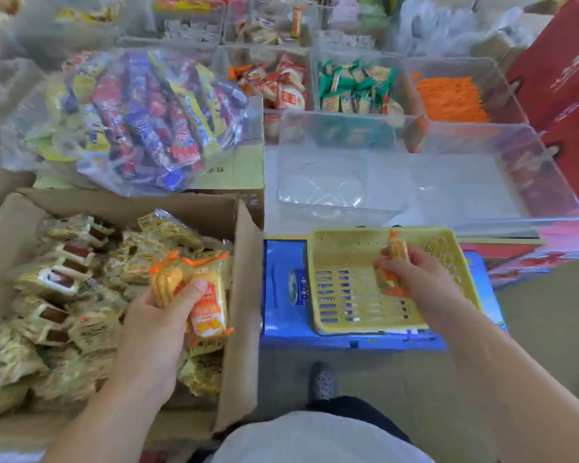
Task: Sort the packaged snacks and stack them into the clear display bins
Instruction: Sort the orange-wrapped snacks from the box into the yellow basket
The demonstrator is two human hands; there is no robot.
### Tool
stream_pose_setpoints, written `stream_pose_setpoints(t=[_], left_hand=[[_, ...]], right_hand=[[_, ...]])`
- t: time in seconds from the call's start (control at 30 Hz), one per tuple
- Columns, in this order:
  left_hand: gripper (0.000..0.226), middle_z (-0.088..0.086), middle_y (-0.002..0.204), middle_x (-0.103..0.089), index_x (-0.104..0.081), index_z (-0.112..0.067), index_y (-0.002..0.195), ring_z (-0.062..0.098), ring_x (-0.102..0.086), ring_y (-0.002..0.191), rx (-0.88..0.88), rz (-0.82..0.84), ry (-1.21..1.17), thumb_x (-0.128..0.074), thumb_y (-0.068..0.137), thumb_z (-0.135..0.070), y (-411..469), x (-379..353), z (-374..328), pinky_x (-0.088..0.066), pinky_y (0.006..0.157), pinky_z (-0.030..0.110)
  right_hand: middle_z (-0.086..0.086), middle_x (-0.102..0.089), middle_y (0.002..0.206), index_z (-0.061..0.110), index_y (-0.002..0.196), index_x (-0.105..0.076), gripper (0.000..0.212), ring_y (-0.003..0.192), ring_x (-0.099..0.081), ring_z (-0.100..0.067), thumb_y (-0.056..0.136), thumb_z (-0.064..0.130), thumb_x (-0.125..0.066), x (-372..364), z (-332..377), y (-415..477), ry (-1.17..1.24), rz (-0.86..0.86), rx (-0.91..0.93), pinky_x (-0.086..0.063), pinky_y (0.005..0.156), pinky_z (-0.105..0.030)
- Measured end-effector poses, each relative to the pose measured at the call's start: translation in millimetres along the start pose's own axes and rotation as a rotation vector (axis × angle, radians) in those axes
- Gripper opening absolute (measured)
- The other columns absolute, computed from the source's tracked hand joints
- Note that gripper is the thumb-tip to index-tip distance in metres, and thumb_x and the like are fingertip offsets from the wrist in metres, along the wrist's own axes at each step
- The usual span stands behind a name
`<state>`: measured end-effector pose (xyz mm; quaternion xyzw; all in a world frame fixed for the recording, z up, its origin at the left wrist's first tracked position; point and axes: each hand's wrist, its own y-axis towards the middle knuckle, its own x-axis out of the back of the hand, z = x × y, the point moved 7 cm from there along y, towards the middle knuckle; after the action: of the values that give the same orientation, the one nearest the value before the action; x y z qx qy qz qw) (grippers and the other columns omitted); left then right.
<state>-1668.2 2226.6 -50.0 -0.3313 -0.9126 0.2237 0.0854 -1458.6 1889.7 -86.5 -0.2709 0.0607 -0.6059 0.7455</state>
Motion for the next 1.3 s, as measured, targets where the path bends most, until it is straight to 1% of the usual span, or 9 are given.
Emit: stream_pose_setpoints(t=[0.27,0.37,0.47,0.57,0.7,0.83,0.93,1.13,1.3], left_hand=[[0.004,0.008,0.083,-0.080,-0.076,-0.013,0.094,0.016,-0.076,0.068,0.062,0.210,0.189,-0.075,0.090,-0.014,-37.4,-129.9,20.0,-0.055,0.050,0.021],[0.006,0.002,0.087,-0.081,-0.078,-0.023,0.093,0.019,-0.078,0.079,0.057,0.289,0.300,-0.076,0.091,-0.018,-33.6,-162.4,29.2,-0.060,0.063,0.030],[0.007,-0.004,0.089,-0.080,-0.076,-0.025,0.098,0.015,-0.078,0.082,0.030,0.299,0.470,-0.077,0.091,-0.025,-18.0,-188.8,40.5,-0.063,0.078,0.039],[0.008,-0.016,0.082,-0.076,-0.071,-0.037,0.091,0.001,-0.071,0.074,-0.126,0.349,0.731,-0.078,0.087,-0.037,-5.5,-222.7,45.5,-0.056,0.072,0.030],[0.025,-0.008,0.079,-0.064,-0.056,-0.026,0.085,0.016,-0.066,0.078,-0.356,0.476,1.205,-0.072,0.088,-0.044,8.1,-271.9,66.4,-0.046,0.062,0.033],[0.038,0.002,0.111,-0.067,-0.056,-0.024,0.113,0.029,-0.065,0.105,-0.451,0.594,1.669,-0.072,0.087,-0.045,20.5,-296.4,94.7,-0.052,0.080,0.037],[0.075,0.006,0.132,-0.059,-0.047,-0.022,0.138,0.031,-0.057,0.121,-0.479,0.644,1.826,-0.078,0.079,-0.056,23.7,-297.8,105.5,-0.050,0.099,0.045],[0.048,0.007,0.127,-0.059,-0.064,-0.013,0.123,0.029,-0.053,0.119,-0.885,0.691,1.473,-0.066,0.087,-0.045,-25.7,-283.8,62.8,-0.043,0.102,0.045],[0.029,0.001,0.111,-0.062,-0.070,-0.016,0.102,0.020,-0.055,0.104,-1.074,0.259,1.225,-0.071,0.083,-0.038,-43.2,-153.0,-1.1,-0.043,0.094,0.032]], right_hand=[[-0.005,-0.066,0.080,0.020,0.084,-0.055,0.016,0.066,-0.060,-0.020,0.084,0.026,-0.069,34.4,-71.3,90.9,-0.733,0.196,-0.058,-0.047,0.059,-0.027],[0.001,-0.070,0.102,0.024,0.118,-0.060,0.039,0.072,-0.062,-0.012,0.086,0.042,-0.073,19.7,-86.2,95.0,-0.811,0.386,-0.098,-0.044,0.049,-0.015],[-0.005,-0.058,0.142,0.021,0.152,-0.039,0.090,0.106,-0.063,-0.021,0.079,0.068,-0.063,15.4,-92.3,91.1,-0.938,0.523,-0.111,-0.049,0.077,-0.022],[-0.002,-0.059,0.141,0.023,0.149,-0.044,0.069,0.107,-0.065,-0.015,0.091,0.055,-0.060,25.5,-84.1,86.7,-0.808,0.484,-0.060,-0.046,0.081,-0.021],[0.014,-0.059,0.122,0.030,0.138,-0.054,0.050,0.087,-0.066,0.003,0.092,0.045,-0.064,44.1,-70.8,76.5,-0.665,0.449,-0.008,-0.056,0.084,-0.026],[0.008,-0.063,0.127,0.033,0.135,-0.057,0.048,0.108,-0.065,-0.010,0.089,0.046,-0.066,55.8,-60.1,65.6,-0.597,0.417,-0.007,-0.055,0.097,-0.039],[0.010,-0.062,0.125,0.032,0.135,-0.058,0.045,0.102,-0.064,-0.004,0.092,0.043,-0.066,51.6,-50.5,57.0,-0.591,0.398,0.048,-0.052,0.088,-0.027],[0.013,-0.064,0.120,0.031,0.124,-0.064,0.031,0.113,-0.060,-0.009,0.094,0.039,-0.066,11.5,-29.6,43.1,-0.622,0.382,0.240,-0.046,0.097,-0.028],[0.018,-0.069,0.103,0.041,0.106,-0.067,0.016,0.092,-0.064,0.005,0.091,0.036,-0.071,-73.4,7.1,4.9,-0.518,0.493,0.365,-0.054,0.088,-0.027]])
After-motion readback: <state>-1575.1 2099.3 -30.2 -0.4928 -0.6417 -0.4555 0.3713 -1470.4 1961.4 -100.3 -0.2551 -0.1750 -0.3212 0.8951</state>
